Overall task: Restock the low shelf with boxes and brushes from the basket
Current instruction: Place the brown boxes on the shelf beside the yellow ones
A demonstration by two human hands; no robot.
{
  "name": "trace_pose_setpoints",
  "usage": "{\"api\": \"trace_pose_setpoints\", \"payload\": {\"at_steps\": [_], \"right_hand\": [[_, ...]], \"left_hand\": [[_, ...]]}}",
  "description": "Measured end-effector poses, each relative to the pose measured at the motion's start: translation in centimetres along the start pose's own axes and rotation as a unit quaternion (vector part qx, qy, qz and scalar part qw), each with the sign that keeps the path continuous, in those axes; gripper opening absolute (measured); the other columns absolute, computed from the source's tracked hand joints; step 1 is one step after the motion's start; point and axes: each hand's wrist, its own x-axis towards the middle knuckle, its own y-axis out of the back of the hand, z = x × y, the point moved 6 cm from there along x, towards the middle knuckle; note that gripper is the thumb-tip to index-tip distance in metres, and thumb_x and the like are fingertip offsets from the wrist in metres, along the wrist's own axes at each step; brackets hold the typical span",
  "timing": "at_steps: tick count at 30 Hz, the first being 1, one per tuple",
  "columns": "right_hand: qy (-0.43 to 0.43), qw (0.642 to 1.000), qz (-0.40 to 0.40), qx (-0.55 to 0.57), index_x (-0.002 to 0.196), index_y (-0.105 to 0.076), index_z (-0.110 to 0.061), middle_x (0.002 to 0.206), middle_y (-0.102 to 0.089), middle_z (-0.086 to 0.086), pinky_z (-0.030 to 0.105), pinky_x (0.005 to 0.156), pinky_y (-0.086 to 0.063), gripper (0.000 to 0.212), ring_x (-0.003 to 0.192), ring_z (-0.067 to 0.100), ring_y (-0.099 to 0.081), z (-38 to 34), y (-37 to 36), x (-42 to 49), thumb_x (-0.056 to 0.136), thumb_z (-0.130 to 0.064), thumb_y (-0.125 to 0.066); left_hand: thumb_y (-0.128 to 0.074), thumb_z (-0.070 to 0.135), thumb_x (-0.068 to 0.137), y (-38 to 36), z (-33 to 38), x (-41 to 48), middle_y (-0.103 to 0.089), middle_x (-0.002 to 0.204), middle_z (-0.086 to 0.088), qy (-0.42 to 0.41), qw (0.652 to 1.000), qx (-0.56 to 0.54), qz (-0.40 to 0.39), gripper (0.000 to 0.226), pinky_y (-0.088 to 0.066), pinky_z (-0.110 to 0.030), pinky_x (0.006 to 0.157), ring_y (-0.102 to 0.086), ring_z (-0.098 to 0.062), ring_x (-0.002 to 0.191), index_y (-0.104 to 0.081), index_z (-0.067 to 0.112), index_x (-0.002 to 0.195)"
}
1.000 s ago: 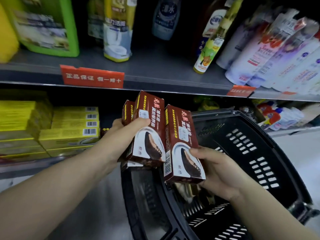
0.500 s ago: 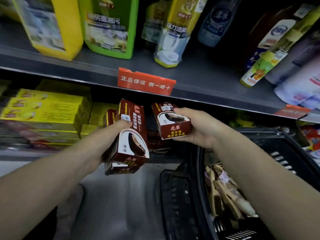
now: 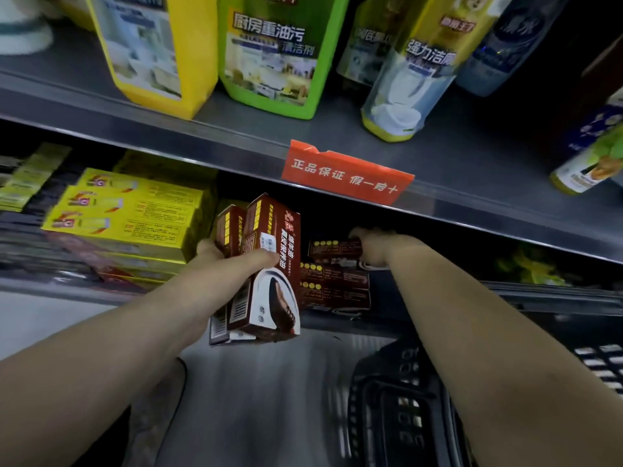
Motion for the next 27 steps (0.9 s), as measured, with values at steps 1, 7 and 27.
{"api": "trace_pose_setpoints", "payload": {"at_steps": [1,7,27], "right_hand": [[0.002,1.000,-0.008,-0.006,0.144,-0.026,-0.033,0.150,-0.029,0.010,0.039,0.102,-0.034,0.055,0.132,0.034,-0.034,0.0,-0.4,0.6,0.096,-0.015,-0.045],[0.017,0.998,-0.059,0.027,0.144,-0.025,-0.036,0.148,-0.030,0.011,0.041,0.105,-0.036,0.058,0.130,0.032,-0.038,-1.5,-2.1,2.5,0.093,-0.025,-0.052],[0.060,0.728,-0.138,0.668,0.089,-0.064,-0.013,0.083,-0.069,0.005,0.032,0.068,-0.057,0.016,0.077,0.020,-0.067,-9.3,0.9,-10.0,0.090,-0.025,-0.054]], "left_hand": [[-0.081,0.043,0.059,-0.1,0.0,0.1,-0.067,0.101,-0.008,0.000,1.000,-0.008,0.006,0.083,-0.054,-0.038,0.068,-0.067,-0.026,0.084,-0.037,0.021,0.127],[-0.079,0.040,0.063,-0.1,0.0,0.8,-0.069,0.091,-0.004,-0.005,1.000,-0.016,-0.007,0.077,-0.053,-0.036,0.067,-0.068,-0.024,0.078,-0.039,0.022,0.126],[-0.076,0.038,0.068,-1.8,0.3,0.0,-0.069,0.093,-0.006,0.001,0.999,-0.034,-0.021,0.068,-0.054,-0.036,0.067,-0.068,-0.025,0.081,-0.042,0.020,0.124]]}}
